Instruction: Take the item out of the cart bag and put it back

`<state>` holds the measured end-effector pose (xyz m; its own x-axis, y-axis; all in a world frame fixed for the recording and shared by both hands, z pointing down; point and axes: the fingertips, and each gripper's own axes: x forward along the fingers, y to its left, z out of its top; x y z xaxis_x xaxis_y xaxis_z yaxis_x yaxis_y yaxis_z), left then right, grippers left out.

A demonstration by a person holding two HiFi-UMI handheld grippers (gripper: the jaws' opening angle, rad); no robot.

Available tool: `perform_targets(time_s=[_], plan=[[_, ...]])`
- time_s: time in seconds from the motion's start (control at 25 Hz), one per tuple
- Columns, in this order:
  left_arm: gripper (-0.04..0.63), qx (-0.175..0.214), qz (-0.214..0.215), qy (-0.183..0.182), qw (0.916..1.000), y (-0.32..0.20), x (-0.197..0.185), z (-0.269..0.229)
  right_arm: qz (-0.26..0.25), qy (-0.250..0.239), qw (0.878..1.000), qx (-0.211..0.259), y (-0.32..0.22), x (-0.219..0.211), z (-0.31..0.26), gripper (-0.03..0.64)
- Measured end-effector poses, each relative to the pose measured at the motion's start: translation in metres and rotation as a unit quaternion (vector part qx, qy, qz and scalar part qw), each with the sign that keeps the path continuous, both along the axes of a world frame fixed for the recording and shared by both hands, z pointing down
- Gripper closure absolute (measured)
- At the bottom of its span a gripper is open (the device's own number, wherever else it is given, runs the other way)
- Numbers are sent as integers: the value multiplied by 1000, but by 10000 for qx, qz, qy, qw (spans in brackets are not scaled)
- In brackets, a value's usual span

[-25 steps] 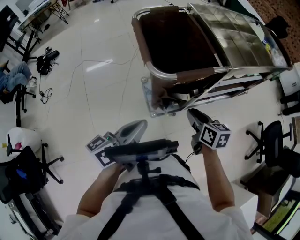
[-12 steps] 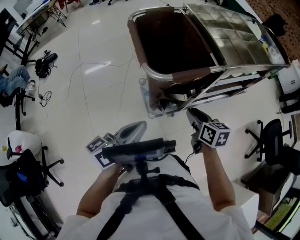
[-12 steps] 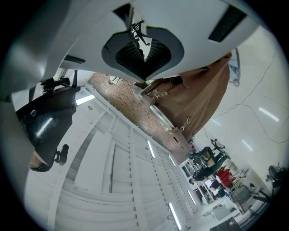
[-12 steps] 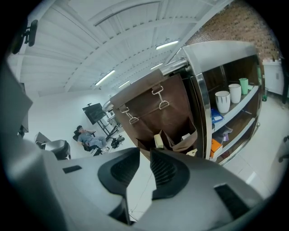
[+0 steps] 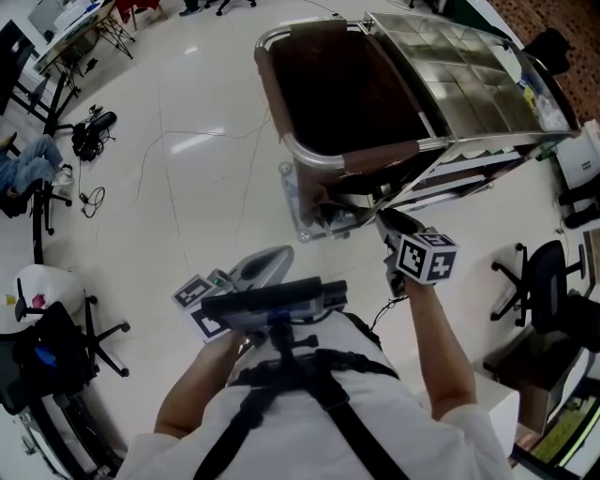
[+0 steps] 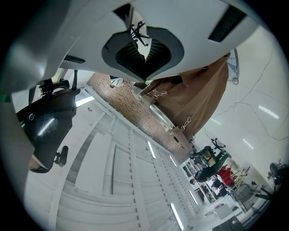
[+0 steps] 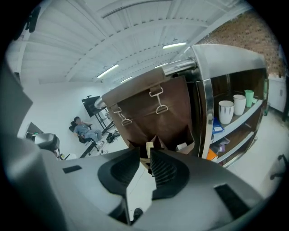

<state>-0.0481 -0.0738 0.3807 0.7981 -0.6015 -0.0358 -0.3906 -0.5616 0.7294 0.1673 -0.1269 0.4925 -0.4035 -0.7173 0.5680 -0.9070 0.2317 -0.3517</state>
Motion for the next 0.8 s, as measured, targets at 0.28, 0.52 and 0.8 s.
perform_targets(time_s=[0.28,0.52,0.8], plan=[[595,-61,-95,-24,9999,0,-4,3,-32,342,9994,-54,-17,3,13,508],[594,-77,-117,-52,9999,2,-5,3,-146,538,9983,-139,-29,-3,25,480],[594,-92,-118,-51,9999,6,-2,5,-263,685,9968,-313,-37,-9,44,480]])
